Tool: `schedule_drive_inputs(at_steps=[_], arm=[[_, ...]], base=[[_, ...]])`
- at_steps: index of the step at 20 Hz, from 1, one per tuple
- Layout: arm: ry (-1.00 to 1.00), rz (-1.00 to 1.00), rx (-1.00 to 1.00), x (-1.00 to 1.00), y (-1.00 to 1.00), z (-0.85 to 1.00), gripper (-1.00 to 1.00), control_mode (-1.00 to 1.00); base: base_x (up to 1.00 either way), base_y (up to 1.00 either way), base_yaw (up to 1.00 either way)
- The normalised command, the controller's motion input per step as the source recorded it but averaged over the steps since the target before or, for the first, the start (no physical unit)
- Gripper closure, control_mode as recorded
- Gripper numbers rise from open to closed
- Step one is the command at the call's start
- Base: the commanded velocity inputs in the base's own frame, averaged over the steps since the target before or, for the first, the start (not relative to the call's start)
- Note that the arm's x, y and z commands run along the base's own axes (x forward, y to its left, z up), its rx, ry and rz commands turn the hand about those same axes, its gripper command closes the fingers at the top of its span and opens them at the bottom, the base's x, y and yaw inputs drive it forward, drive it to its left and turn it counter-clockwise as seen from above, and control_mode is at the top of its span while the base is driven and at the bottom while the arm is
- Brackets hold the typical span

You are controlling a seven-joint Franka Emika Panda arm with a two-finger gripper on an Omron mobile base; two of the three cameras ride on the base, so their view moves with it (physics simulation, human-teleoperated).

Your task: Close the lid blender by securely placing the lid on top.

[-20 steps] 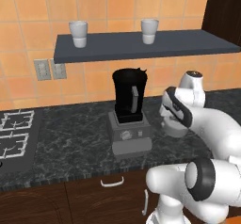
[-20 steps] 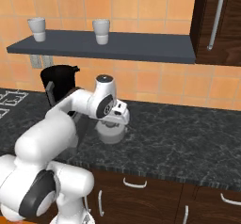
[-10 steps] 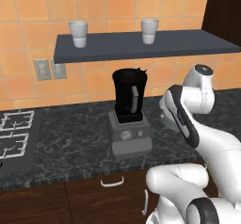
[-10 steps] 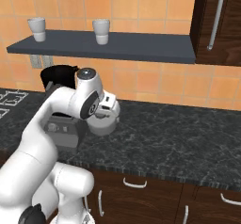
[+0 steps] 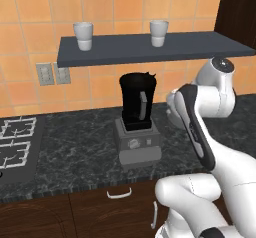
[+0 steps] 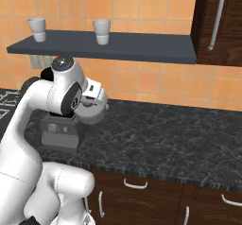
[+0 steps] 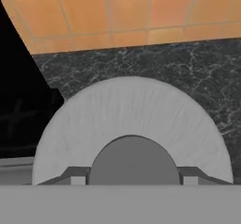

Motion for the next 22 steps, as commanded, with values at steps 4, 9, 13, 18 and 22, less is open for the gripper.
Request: schedule_drive_inputs(at_steps=[4,9,13,18,22], arm=[[-0.08,0.0,0.0,-0.38,0.24,1.0,1.0,-1.0],[-0.12,0.02,0.0,-0.21,0.25,1.0,1.0,-1.0],[-0.07,0.06,0.0,0.04,0.46,0.94,1.0,-1.0],[0.0,0.04,0.0,0.35,0.66,0.75,1.0,-1.0],[0.2,0.0,0.0,0.64,0.61,0.4,1.0,-1.0]], base=[[0.0,0.0,0.0],[0.0,0.0,0.0],[0.0,0.0,0.0],[0.0,0.0,0.0],[0.0,0.0,0.0]])
